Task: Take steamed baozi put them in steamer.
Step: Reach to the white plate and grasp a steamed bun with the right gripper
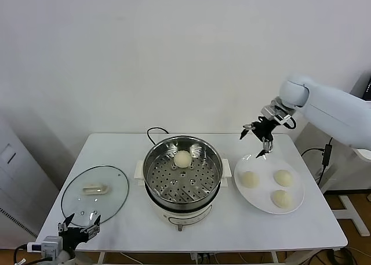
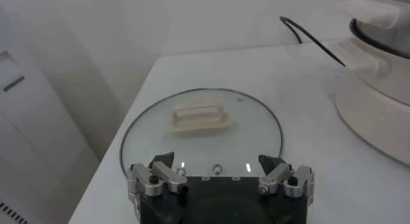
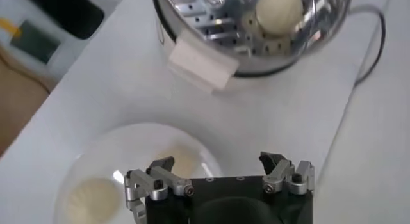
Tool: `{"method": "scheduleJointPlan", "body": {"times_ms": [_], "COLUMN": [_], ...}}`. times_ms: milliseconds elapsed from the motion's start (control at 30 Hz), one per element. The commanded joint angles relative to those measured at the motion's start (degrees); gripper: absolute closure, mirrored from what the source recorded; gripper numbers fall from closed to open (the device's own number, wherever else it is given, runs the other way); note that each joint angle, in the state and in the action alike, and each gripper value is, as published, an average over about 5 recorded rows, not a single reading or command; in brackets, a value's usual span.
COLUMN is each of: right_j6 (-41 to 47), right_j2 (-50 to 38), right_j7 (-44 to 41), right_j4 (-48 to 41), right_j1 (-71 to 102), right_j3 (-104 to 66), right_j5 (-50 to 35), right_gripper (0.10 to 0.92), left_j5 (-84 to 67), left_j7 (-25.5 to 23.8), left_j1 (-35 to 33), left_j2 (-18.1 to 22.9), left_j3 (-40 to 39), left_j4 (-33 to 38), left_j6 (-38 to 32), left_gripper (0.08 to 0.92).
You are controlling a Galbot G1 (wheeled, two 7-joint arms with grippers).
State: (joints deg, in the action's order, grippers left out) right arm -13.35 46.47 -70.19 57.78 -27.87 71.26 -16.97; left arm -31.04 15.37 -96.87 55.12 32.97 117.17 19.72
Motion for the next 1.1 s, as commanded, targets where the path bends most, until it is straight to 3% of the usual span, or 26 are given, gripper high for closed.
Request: {"method": "scheduleJointPlan", "body": {"times_ms": [33,1100], "right_j6": [6.79,6.12], "right_j2": [-1.63,4.56], "right_j7": [1.98,8.63], "right_j4": [-1.86,-11.46], "right_j1": [7.93,22.65], "right_j3": [-2.78,-15.98], "right_j5": [1.79,12.82], "right_gripper": [0.203,0.232], "left_j5": [0.05,0.16], "left_j7": [0.07,0.17], "left_j1": [-0.01,-0.11], "left_j2": [0.04,0.35], "left_j3": [0.04,0.0], "left_j4": [0.02,-0.42], "left_j6": [0.13,0.13], "left_gripper": [0.177,0.177]}}
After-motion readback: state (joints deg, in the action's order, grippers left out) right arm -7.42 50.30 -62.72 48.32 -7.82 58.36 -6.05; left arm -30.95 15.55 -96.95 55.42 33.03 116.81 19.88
